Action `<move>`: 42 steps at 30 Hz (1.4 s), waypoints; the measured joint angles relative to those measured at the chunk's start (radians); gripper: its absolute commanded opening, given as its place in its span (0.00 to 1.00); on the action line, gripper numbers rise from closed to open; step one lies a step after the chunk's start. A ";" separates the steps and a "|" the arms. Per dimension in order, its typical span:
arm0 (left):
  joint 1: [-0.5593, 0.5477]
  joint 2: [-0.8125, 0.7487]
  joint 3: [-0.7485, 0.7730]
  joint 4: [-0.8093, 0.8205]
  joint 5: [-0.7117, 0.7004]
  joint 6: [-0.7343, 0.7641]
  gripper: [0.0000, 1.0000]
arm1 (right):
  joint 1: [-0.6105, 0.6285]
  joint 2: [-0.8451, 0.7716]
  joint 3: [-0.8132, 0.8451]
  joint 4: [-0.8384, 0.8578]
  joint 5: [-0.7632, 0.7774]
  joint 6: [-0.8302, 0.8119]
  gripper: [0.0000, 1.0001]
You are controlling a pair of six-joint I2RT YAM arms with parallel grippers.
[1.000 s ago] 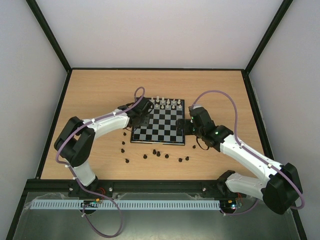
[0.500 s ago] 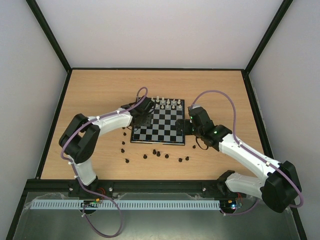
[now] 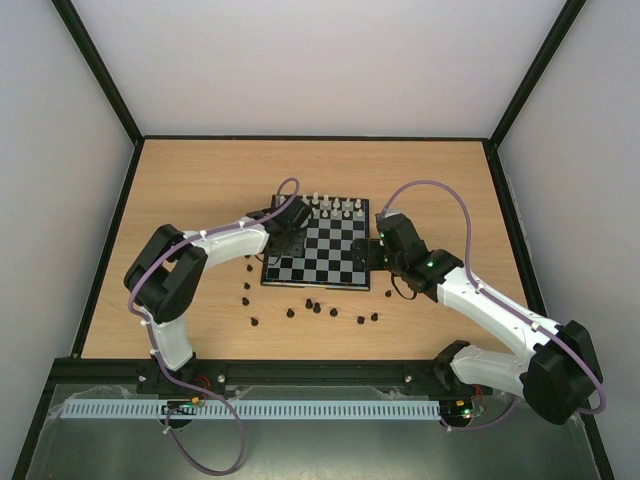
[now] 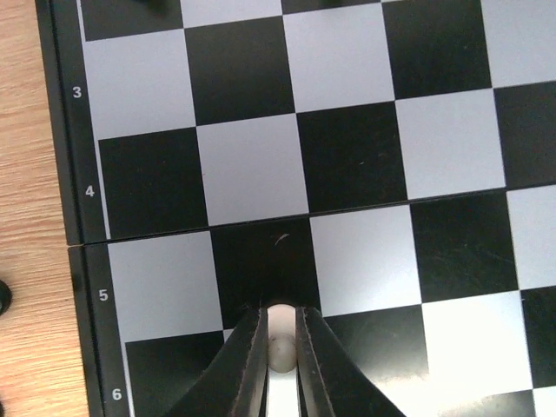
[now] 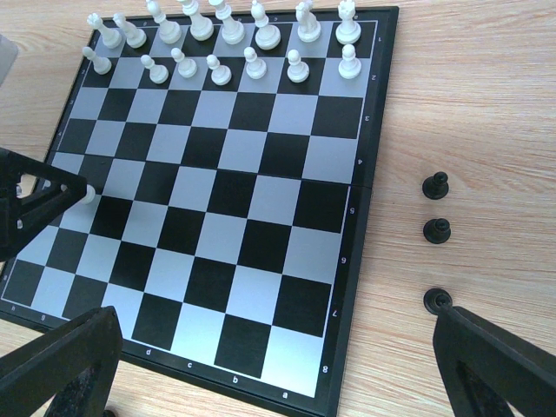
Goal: Set up the chess pieces on the board
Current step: Pick up the chess piece from the chessboard, then place the chess piece on the chessboard.
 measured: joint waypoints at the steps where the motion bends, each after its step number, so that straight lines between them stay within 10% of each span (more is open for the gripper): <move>1: 0.000 0.002 0.002 0.000 -0.001 0.001 0.07 | 0.000 0.000 0.000 0.000 0.000 0.000 0.99; 20: 0.067 0.154 0.384 -0.117 0.008 0.052 0.09 | 0.000 0.000 -0.010 0.006 0.009 0.000 0.99; 42: 0.142 0.281 0.447 -0.135 0.015 0.068 0.09 | 0.000 0.019 -0.011 0.007 0.008 0.000 0.99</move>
